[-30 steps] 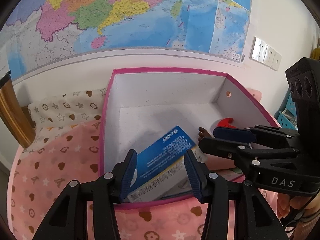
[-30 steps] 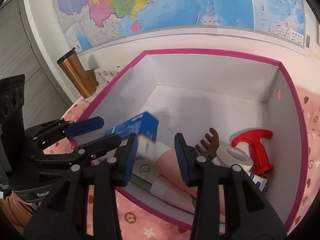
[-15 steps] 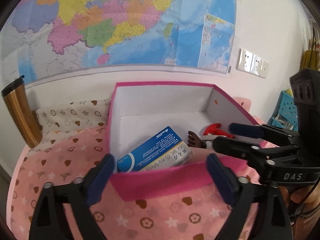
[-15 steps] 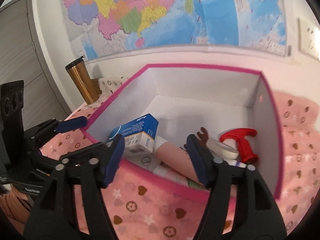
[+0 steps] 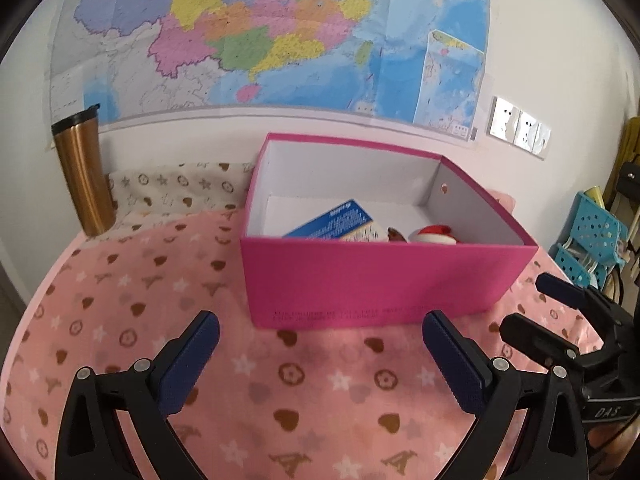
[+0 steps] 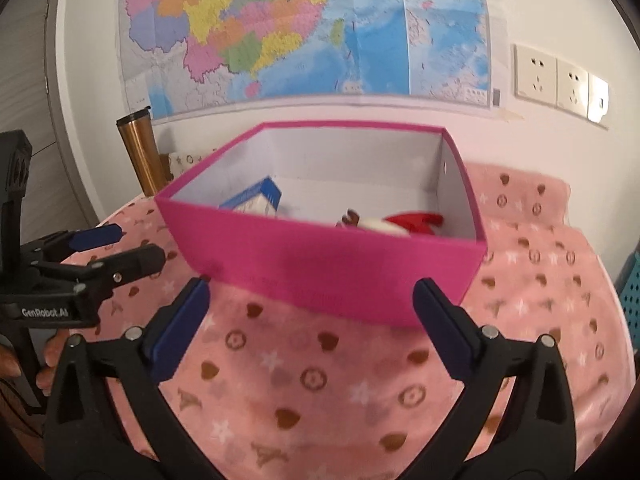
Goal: Organize rigid objects
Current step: 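Open the right tool and withdraw both tools from the box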
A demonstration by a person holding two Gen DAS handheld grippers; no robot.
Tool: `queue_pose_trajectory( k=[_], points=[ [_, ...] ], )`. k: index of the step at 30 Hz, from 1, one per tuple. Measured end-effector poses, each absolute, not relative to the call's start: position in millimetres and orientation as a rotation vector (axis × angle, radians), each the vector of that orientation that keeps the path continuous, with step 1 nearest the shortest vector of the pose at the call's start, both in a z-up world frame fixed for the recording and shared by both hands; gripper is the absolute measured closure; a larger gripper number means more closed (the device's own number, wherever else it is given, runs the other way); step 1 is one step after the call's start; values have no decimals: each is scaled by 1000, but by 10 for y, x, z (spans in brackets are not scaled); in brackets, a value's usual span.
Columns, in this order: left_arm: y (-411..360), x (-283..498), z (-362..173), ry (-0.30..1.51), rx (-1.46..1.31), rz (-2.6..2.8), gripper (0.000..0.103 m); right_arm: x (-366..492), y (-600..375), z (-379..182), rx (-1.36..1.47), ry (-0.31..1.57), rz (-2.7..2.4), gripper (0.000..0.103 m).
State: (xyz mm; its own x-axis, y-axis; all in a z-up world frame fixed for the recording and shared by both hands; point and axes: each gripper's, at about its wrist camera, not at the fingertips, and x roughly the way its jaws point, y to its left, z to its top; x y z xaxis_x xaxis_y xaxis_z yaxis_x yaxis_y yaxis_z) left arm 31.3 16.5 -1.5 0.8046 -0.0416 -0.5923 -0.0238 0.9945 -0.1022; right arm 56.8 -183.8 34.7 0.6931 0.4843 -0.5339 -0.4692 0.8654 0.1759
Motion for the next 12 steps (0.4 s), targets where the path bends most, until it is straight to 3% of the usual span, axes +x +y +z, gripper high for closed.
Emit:
queue_pose_trajectory(
  k=[12],
  points=[
    [-15, 160, -170, 694, -79, 9, 0, 365, -1862, 278, 28, 619, 525, 1]
  ],
)
